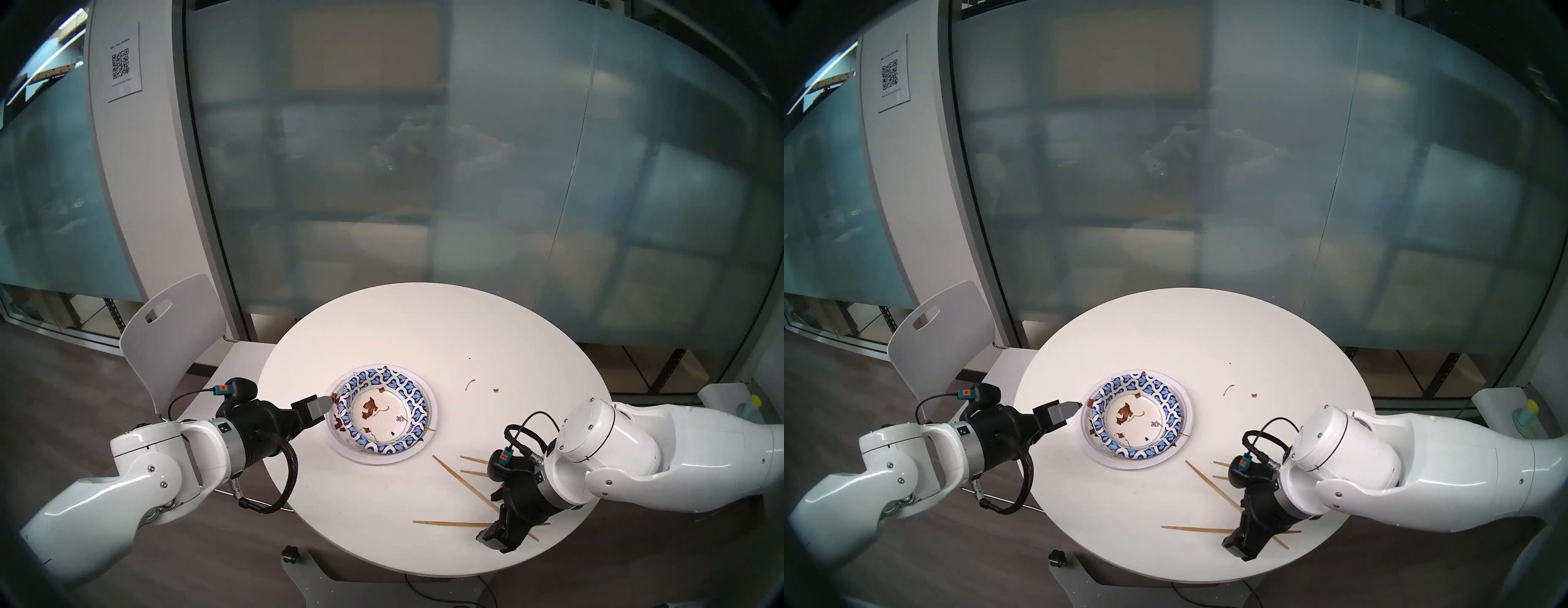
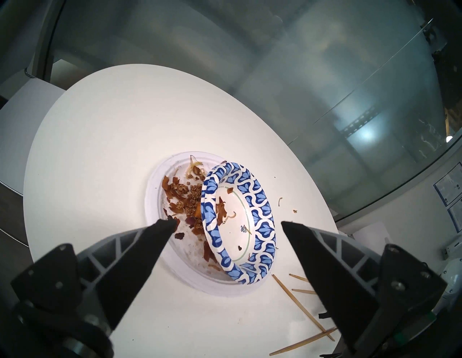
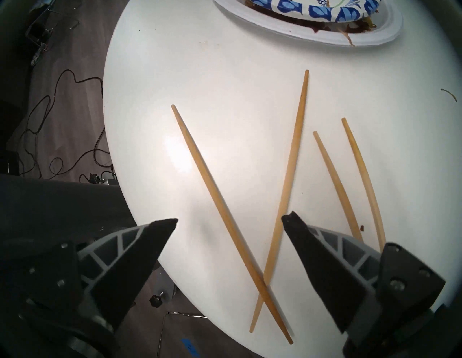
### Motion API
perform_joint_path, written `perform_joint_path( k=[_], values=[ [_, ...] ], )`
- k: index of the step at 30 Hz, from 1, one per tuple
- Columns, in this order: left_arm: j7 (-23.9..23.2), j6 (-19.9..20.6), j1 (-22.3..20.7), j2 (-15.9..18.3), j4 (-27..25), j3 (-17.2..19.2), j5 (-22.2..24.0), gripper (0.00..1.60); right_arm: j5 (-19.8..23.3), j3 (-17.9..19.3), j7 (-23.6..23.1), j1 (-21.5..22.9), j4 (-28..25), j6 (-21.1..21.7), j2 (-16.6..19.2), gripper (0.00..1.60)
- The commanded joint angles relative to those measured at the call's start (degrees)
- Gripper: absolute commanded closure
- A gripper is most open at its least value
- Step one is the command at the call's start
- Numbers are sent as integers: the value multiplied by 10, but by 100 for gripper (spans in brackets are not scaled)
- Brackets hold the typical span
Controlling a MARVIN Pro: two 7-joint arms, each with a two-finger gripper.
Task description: Stack the plates into one stack
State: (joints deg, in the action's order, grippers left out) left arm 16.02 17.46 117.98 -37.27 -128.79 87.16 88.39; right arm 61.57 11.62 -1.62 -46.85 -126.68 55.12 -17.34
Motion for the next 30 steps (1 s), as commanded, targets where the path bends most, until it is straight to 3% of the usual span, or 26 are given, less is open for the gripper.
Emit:
perform_joint_path(
  k=[1,12,22,30],
  values=[
    [0,-2,-2,0,-3,7,3,0,5,-20,12,47,17,-1,-16,0],
    [-1,-4,-4,-2,7,17,5,0,-7,-88,24,102,31,-1,-33,0],
    [-1,-3,-6,-4,7,12,4,0,15,-121,49,143,-5,-1,-11,0],
    [1,-5,-5,-7,4,9,2,0,21,-168,68,180,-13,-1,-6,0]
  ],
)
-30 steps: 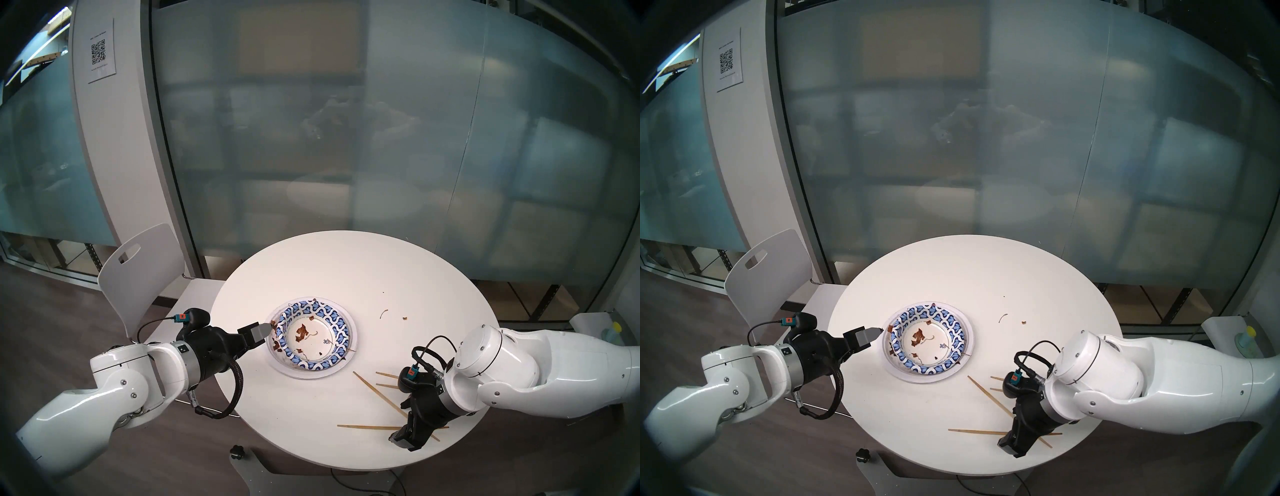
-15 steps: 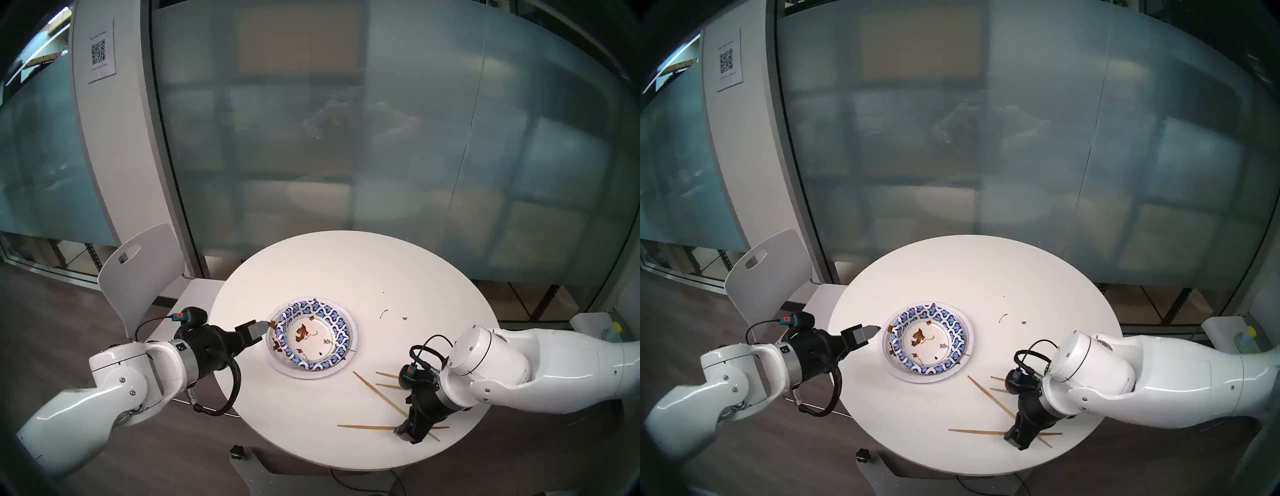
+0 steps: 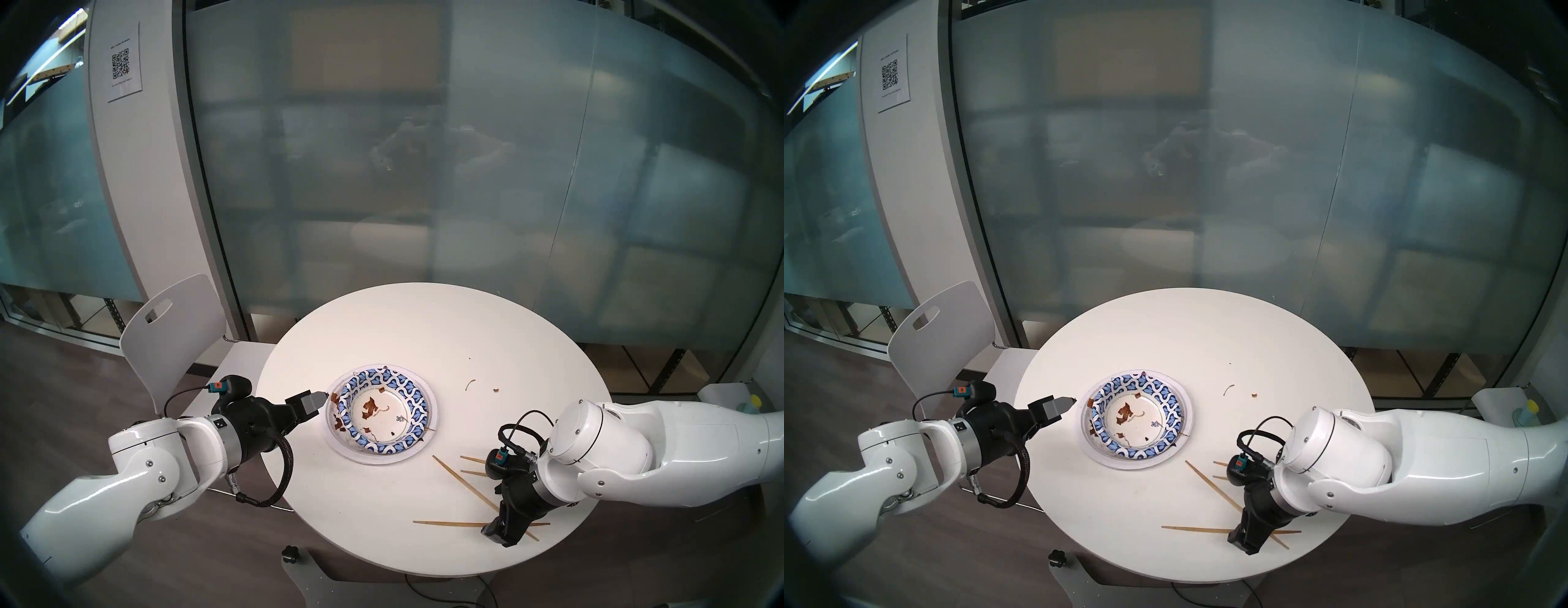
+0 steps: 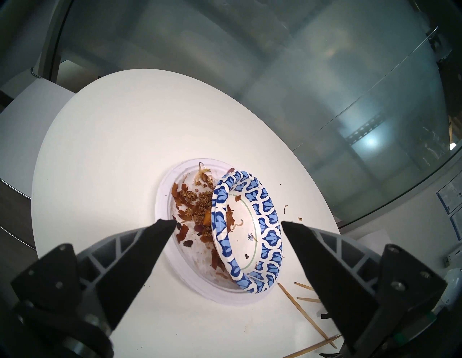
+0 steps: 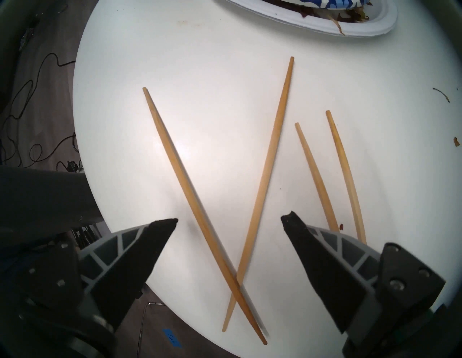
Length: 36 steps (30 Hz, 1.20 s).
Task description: Stack the plates into one stack
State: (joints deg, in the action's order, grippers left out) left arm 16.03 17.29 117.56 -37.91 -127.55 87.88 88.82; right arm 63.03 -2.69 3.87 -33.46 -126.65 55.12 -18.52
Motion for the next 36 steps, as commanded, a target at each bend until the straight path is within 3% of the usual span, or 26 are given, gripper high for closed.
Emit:
perform_joint_path(
  k=[1,14,36],
  values=[
    [0,-4,1,-1,-7,2,-4,0,9,-32,17,52,-14,-1,4,0],
    [-1,-12,9,-6,-9,9,-12,0,18,-95,64,108,3,-1,-17,0],
    [-4,-17,28,-9,-8,32,-17,0,55,-192,82,227,34,-1,-43,0]
  ],
)
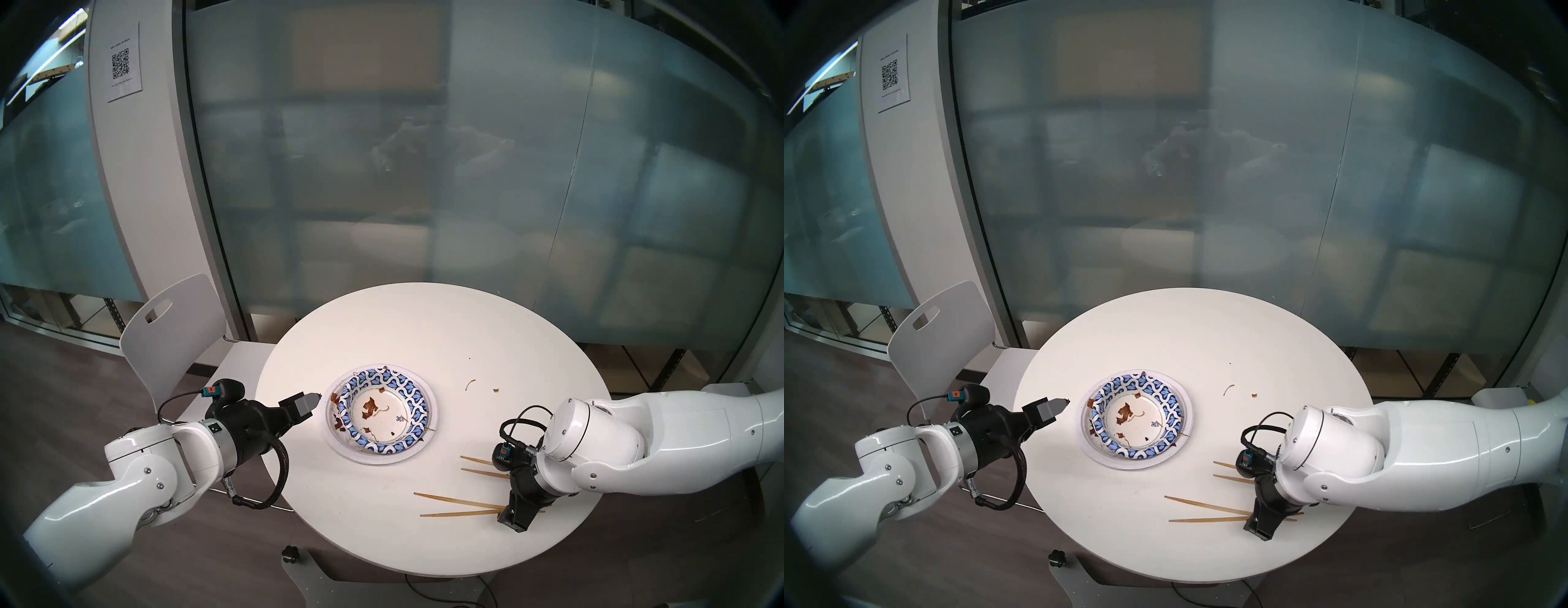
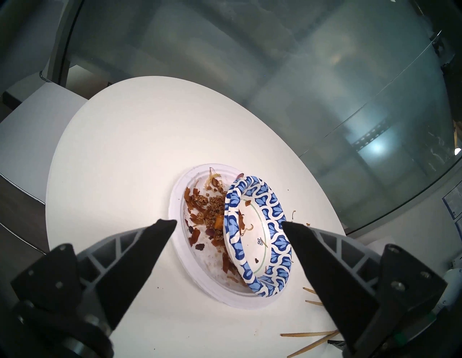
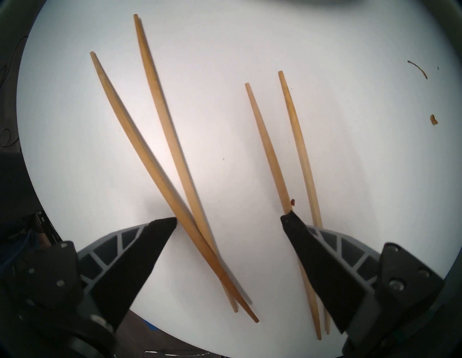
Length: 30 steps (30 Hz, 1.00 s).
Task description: Stack the plates into one stack
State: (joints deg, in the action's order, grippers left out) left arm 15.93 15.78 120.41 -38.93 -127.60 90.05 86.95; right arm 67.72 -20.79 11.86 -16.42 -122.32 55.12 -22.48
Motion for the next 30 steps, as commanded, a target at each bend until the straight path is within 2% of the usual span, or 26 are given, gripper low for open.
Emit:
perform_joint_path(
  k=[1,12,24,30],
  values=[
    [-3,-2,0,1,-7,10,2,0,11,-17,2,63,-9,-1,-3,0],
    [-4,0,-3,-1,-8,8,2,0,37,-84,8,126,-9,-1,2,0],
    [-4,-1,2,-1,-6,14,2,0,47,-145,32,185,-9,-1,-19,0],
    [-9,0,5,-1,-4,18,4,0,72,-167,27,208,-2,-1,-24,0]
  ],
)
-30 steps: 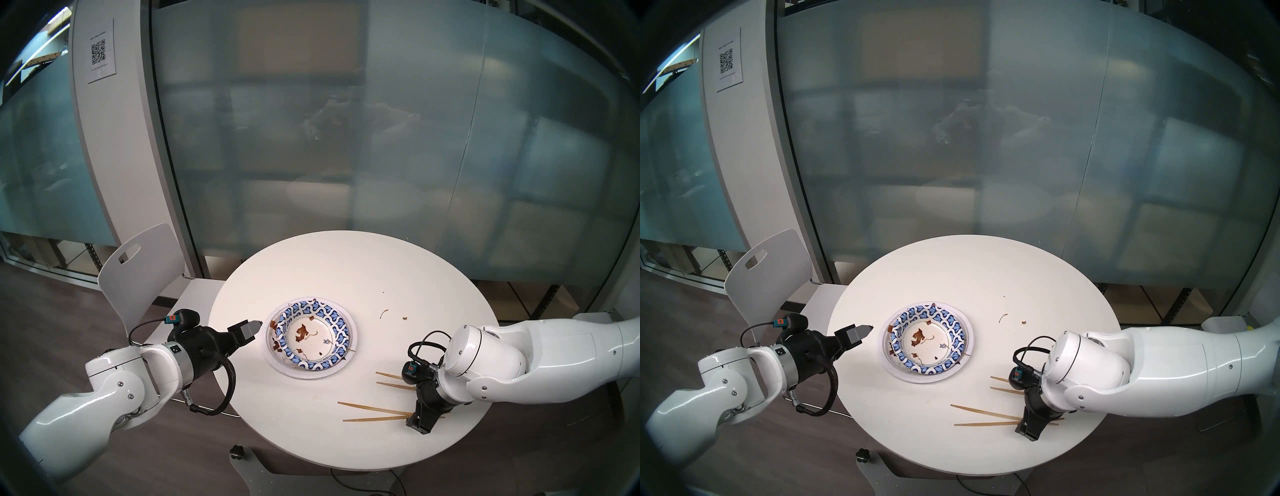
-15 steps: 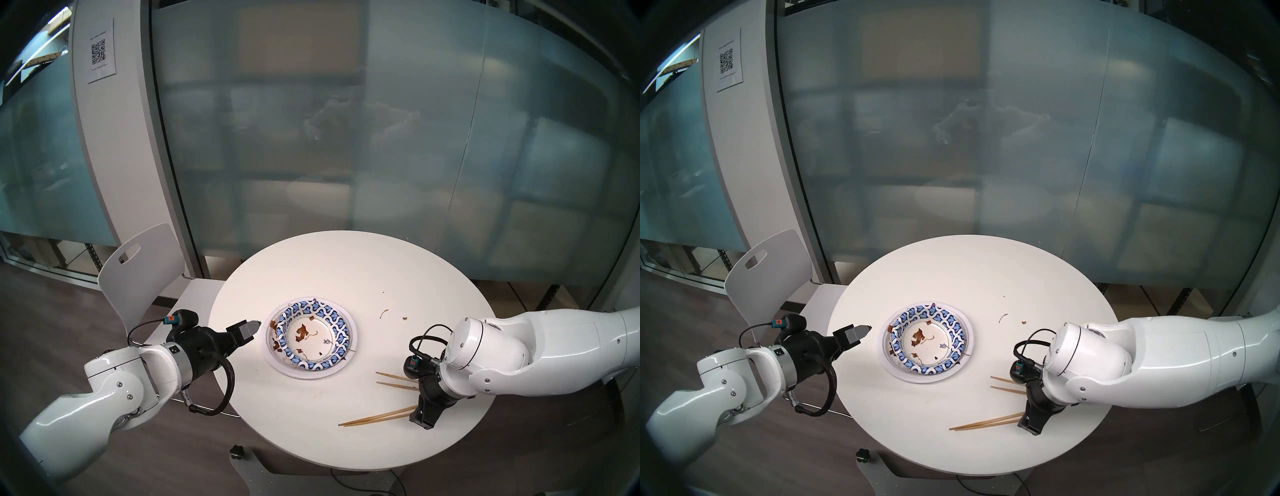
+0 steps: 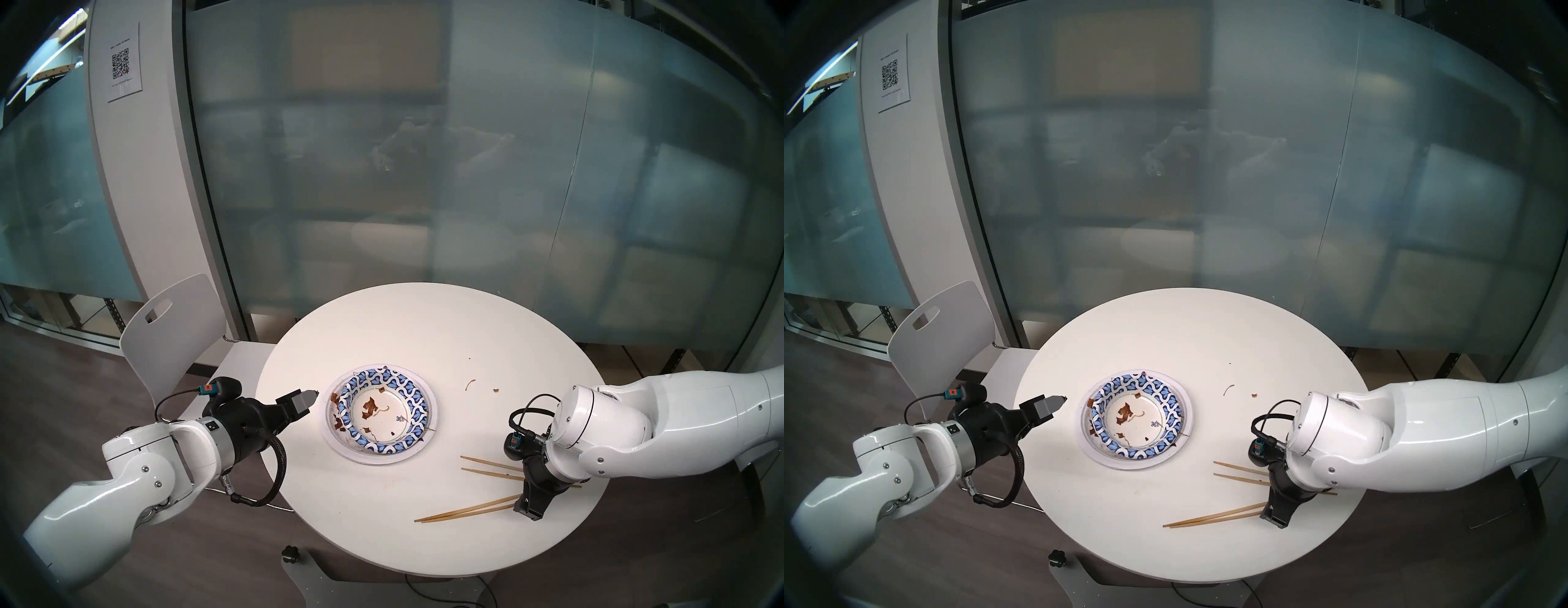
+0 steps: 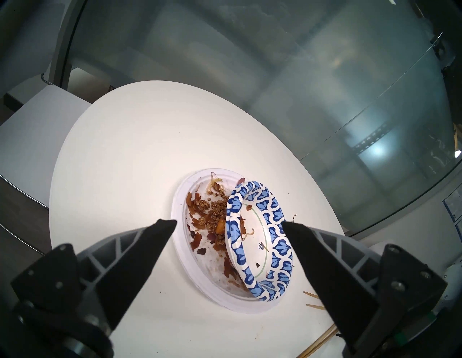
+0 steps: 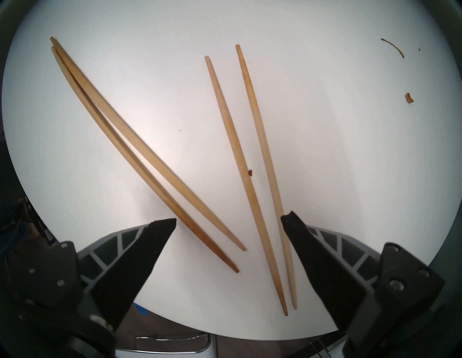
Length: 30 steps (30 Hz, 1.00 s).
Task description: Stack the plates into one stack
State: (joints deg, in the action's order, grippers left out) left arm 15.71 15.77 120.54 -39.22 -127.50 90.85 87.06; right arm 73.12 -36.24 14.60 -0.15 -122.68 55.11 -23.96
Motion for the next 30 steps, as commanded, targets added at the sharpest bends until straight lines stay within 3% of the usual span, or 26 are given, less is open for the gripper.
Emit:
perform_joint_path(
  k=[1,17,30],
  values=[
    [-7,0,4,3,-5,10,2,0,19,-19,-2,48,5,-1,-11,0],
    [-14,5,9,12,-1,25,12,0,-5,-26,-74,52,43,-1,2,0],
    [-11,5,5,16,4,26,22,0,-42,-29,-148,50,72,-34,-5,0]
  ],
)
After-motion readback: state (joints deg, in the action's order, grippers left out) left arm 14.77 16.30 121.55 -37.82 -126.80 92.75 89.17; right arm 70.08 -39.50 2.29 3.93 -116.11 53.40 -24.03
